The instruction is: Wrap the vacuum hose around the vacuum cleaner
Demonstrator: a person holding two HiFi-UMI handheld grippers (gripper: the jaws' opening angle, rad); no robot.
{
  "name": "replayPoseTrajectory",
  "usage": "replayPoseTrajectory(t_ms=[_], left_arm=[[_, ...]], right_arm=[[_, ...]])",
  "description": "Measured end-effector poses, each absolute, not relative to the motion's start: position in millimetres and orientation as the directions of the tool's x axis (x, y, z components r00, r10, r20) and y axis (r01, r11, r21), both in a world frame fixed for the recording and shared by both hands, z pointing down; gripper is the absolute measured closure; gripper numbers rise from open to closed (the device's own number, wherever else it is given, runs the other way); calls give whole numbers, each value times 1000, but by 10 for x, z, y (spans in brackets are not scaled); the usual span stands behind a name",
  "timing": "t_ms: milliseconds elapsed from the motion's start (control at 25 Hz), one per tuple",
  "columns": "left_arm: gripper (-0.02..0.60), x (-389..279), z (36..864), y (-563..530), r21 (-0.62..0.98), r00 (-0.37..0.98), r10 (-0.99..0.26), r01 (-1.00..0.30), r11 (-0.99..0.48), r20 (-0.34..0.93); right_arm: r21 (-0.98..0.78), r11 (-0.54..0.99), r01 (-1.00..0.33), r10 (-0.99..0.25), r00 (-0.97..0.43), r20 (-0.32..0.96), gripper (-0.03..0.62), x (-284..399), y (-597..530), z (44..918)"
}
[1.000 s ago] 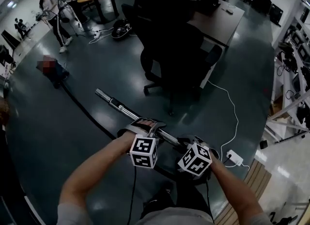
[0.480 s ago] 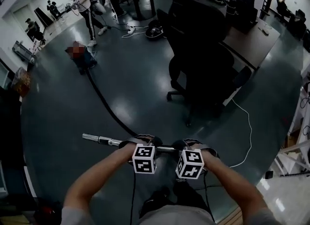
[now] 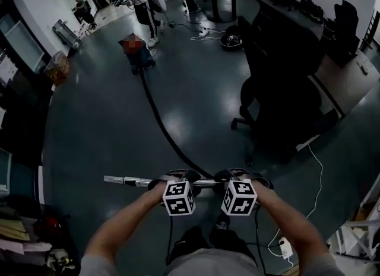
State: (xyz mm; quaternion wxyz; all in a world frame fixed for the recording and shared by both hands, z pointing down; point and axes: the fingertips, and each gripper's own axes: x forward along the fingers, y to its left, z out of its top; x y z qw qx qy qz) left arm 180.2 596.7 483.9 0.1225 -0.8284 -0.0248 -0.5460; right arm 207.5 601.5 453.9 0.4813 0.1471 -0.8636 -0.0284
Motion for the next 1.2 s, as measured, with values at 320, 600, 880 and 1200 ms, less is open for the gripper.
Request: replayPoseTrajectory(t_ms=[320, 600, 880, 1200], left_arm=[[407, 1318, 4742, 5645, -176, 425, -200, -97, -980, 883], [407, 868, 4811, 5349, -143, 481, -264, -273, -951, 836], [407, 233, 4766, 5081, -95, 542, -320, -401, -911, 777], [407, -600, 4613, 4754, 11, 603, -371, -533, -846, 706]], right_arm=[[187, 950, -248, -305, -621, 722, 436, 1734, 5792, 4194], [-38, 903, -429, -307, -703, 641, 436, 1310, 5730, 4110], [-344, 719, -604, -391, -761, 518, 434, 682, 5404, 4093], [-548, 553, -627, -455, -779, 432, 342, -176, 4948, 4168]])
